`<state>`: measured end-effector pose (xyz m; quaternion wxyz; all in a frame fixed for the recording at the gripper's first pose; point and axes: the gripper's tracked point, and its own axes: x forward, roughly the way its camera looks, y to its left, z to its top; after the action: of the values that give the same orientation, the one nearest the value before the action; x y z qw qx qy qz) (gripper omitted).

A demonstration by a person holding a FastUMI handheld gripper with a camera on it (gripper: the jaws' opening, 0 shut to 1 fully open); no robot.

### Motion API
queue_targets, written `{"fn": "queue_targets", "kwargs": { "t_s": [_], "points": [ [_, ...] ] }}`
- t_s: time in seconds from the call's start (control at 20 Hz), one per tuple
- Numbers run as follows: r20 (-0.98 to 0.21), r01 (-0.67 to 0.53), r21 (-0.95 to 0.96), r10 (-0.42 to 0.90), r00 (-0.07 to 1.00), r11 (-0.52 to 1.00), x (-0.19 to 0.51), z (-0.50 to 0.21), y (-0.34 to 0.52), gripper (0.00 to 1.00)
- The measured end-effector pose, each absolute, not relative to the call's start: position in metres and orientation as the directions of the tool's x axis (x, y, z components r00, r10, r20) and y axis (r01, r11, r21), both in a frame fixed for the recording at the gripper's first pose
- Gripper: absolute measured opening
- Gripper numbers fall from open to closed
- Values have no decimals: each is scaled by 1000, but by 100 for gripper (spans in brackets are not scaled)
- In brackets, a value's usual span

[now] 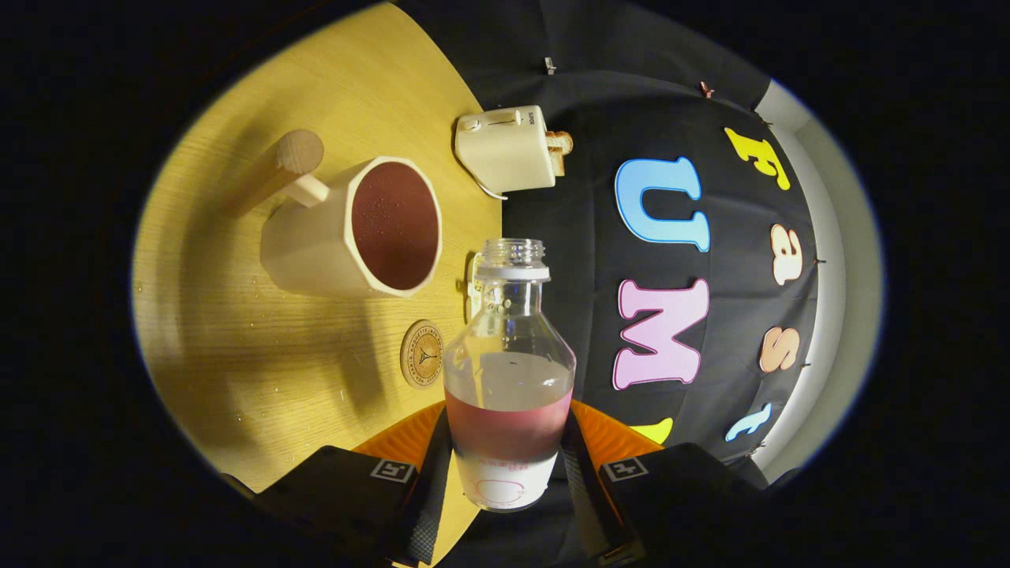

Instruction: Take the bottle from table, then pour the juice into the cup, finally place the bottle on the coaster

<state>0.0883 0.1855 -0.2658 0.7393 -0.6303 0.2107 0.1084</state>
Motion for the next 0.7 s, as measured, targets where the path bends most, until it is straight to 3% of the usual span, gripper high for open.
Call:
{"fn": "queue_targets", "kwargs": {
  "t_s": [0.7],
  "points": [
    [-442, -445, -895, -105, 891, -6, 92, -269, 185, 71]
  ]
}}
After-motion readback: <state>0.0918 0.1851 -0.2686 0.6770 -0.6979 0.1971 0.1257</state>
